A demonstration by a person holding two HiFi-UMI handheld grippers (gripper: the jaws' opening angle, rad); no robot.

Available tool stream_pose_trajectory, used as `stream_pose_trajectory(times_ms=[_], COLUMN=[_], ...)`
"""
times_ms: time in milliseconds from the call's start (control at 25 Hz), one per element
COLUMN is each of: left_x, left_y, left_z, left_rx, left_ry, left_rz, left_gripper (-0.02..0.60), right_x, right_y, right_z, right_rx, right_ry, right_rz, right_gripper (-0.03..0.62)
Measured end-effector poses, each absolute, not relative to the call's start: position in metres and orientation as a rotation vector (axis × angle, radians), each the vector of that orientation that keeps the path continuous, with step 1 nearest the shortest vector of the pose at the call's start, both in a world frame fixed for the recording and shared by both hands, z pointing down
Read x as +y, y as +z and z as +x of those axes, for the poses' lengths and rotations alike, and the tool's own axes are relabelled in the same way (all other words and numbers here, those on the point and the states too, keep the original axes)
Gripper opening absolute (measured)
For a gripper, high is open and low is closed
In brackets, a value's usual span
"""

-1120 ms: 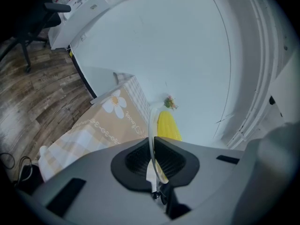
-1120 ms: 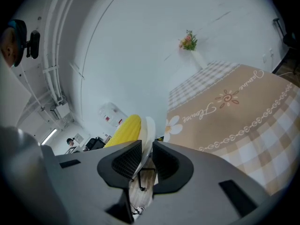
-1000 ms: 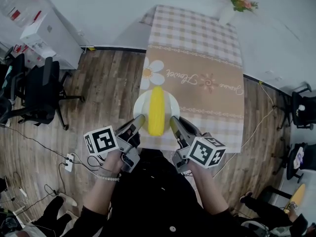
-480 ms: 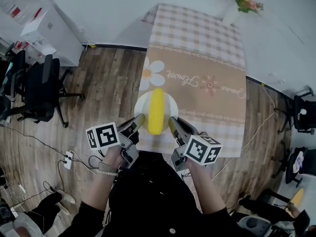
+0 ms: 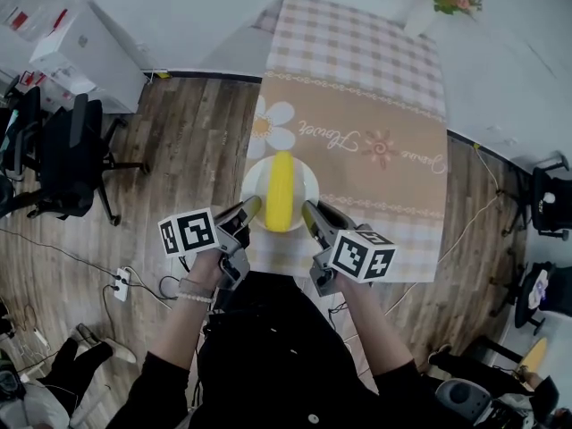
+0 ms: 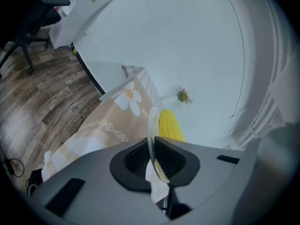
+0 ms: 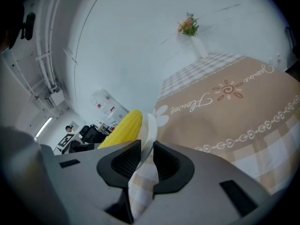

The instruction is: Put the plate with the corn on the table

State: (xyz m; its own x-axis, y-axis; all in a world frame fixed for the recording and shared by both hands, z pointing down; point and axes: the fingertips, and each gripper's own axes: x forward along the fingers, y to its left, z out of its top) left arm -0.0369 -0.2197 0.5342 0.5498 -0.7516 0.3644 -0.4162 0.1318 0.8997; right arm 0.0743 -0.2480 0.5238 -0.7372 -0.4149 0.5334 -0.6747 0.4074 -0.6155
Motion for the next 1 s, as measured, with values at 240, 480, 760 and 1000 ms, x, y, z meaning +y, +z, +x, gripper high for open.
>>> stream_pose_trajectory(times_ms=[240,480,760,1000], left_x=[-0.233,-0.245,-0.255,-0.259], left_y=[0.549,0.564,0.582,0.597], left_z=[-0.036,-0.036,-0.039,-0.044], left_rx=[-1.056,-1.061,-1.095,-1.124], left_ry=[-0.286,-0.282,-0.238,-0.182], left_rz=[1.498,1.483,1.469,1.461], left_gripper=[0.037,0.041,0.046,0.049], right_x=[-0.260,-0.274,-0.285,-0.290], right_y=[0.538,0.549,0.570,0.588], right_z=[0.075,0.074,0.071,0.066], right_rx=[-2.352,-2.336,-2.294,-2.260], right_ry=[1.234,1.200,1.197,1.186], right_rz=[0.943,0.942,0.926,0.894], right_gripper=[0.109,0.109,0.112,0.118])
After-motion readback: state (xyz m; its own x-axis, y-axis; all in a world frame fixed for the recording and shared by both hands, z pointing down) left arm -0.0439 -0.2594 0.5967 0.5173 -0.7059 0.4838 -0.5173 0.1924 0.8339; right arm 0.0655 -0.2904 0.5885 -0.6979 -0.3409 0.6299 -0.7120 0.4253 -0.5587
